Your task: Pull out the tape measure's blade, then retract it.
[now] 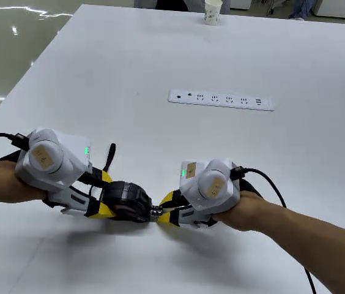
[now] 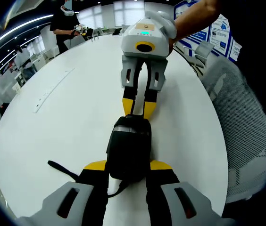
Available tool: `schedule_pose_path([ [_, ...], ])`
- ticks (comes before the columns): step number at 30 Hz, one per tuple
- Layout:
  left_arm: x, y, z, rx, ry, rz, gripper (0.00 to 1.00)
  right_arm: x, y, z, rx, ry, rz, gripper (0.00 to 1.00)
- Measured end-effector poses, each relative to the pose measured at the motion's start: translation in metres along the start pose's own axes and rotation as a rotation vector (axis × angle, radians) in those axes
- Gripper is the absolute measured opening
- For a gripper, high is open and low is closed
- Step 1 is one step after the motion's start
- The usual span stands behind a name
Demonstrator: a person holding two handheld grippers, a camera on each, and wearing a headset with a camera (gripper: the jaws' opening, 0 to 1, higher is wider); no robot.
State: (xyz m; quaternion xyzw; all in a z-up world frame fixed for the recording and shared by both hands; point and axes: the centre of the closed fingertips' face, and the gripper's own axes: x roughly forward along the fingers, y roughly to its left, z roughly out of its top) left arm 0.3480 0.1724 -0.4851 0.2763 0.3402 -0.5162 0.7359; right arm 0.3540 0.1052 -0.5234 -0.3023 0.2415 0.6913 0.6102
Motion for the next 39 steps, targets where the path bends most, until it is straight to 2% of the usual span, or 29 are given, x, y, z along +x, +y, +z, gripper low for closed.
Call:
schedule_pose_path([
  [39, -0.003, -0.001, -0.003, -0.004, 0.015, 0.0, 0.25, -0.034, 0.0, -0.029, 0.034, 0.023, 0.005, 0.09],
])
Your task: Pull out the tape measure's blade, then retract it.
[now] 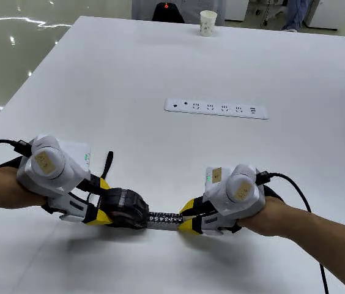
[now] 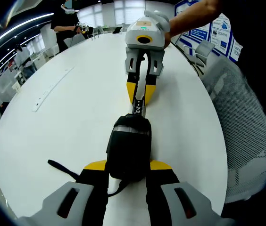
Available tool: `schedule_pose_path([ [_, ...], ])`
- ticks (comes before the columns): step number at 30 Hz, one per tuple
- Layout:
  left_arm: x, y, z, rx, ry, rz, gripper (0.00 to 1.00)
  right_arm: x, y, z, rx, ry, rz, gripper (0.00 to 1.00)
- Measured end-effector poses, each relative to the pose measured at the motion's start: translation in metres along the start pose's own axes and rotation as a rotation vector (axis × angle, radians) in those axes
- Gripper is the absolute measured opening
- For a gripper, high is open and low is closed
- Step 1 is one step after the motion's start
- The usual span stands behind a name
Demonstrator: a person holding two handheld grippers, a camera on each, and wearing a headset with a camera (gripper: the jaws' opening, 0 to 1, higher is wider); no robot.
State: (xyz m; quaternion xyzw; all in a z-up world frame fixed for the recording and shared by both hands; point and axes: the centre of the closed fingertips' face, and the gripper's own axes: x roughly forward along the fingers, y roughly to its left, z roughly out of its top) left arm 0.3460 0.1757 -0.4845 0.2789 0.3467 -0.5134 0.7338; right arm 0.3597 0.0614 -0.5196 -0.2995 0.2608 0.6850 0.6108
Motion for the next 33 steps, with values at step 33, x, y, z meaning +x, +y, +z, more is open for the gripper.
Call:
schedule_pose_path([
  [33, 0.002, 0.0, -0.003, 0.004, 0.019, 0.003, 0.24, -0.028, 0.001, -0.028, 0.016, 0.023, -0.016, 0.09],
])
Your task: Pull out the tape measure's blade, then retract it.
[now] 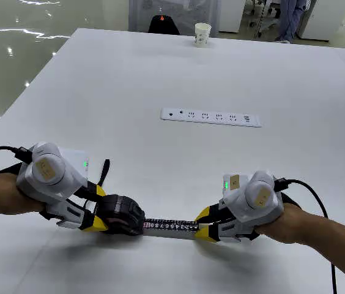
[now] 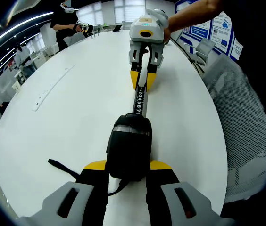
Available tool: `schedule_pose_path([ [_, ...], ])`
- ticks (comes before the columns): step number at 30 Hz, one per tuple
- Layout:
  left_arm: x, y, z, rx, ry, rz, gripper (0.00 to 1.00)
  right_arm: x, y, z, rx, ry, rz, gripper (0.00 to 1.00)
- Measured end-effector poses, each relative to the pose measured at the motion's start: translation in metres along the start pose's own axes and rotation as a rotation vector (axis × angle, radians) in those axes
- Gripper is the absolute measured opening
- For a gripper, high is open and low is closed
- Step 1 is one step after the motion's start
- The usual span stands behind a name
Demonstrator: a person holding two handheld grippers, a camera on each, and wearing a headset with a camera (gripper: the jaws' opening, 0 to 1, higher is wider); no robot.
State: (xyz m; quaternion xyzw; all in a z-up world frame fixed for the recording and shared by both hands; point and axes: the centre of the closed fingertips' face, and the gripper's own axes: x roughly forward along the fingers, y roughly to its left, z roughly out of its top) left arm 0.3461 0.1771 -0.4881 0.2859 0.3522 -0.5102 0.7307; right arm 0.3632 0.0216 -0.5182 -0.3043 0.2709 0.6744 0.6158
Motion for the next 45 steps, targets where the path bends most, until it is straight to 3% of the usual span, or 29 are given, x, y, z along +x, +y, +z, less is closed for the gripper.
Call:
schedule_pose_path([
  [45, -0.002, 0.001, 0.001, -0.008, 0.004, 0.003, 0.24, -0.041, -0.003, -0.047, 0.039, 0.04, -0.014, 0.09],
])
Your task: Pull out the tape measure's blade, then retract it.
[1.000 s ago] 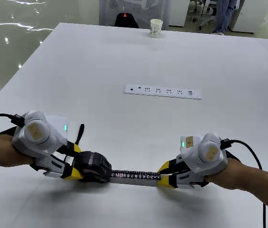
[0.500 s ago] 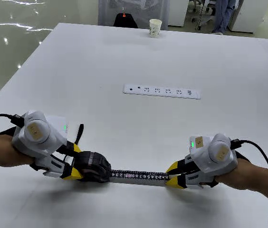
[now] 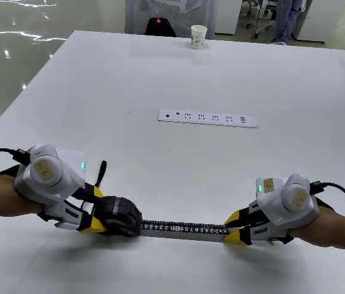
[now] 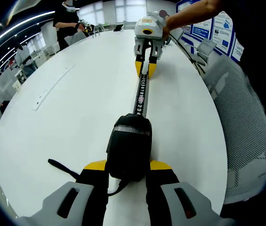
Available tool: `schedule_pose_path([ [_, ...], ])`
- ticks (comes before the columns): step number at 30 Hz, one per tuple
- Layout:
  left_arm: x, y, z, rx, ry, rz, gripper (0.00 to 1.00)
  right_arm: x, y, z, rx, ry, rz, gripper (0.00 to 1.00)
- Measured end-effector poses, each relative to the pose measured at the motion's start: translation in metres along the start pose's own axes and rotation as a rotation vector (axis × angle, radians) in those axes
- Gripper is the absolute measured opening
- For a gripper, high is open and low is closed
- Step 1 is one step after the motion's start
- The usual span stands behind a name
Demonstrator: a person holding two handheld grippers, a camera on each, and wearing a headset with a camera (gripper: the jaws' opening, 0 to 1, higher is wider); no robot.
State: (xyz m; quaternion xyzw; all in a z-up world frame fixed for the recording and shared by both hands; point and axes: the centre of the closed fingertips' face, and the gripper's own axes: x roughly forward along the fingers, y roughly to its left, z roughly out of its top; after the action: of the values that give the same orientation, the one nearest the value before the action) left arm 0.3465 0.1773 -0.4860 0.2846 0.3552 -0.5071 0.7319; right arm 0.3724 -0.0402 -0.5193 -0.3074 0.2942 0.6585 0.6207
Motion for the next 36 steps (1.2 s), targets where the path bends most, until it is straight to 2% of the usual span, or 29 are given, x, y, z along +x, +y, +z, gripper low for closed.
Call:
schedule_pose_path([
  [16, 0.0, 0.001, 0.0, 0.004, 0.005, -0.001, 0.24, -0.012, -0.001, -0.017, 0.012, 0.014, -0.007, 0.09],
  [36, 0.002, -0.001, 0.003, 0.003, 0.005, -0.001, 0.24, -0.035, -0.003, -0.045, 0.034, 0.047, -0.027, 0.09],
])
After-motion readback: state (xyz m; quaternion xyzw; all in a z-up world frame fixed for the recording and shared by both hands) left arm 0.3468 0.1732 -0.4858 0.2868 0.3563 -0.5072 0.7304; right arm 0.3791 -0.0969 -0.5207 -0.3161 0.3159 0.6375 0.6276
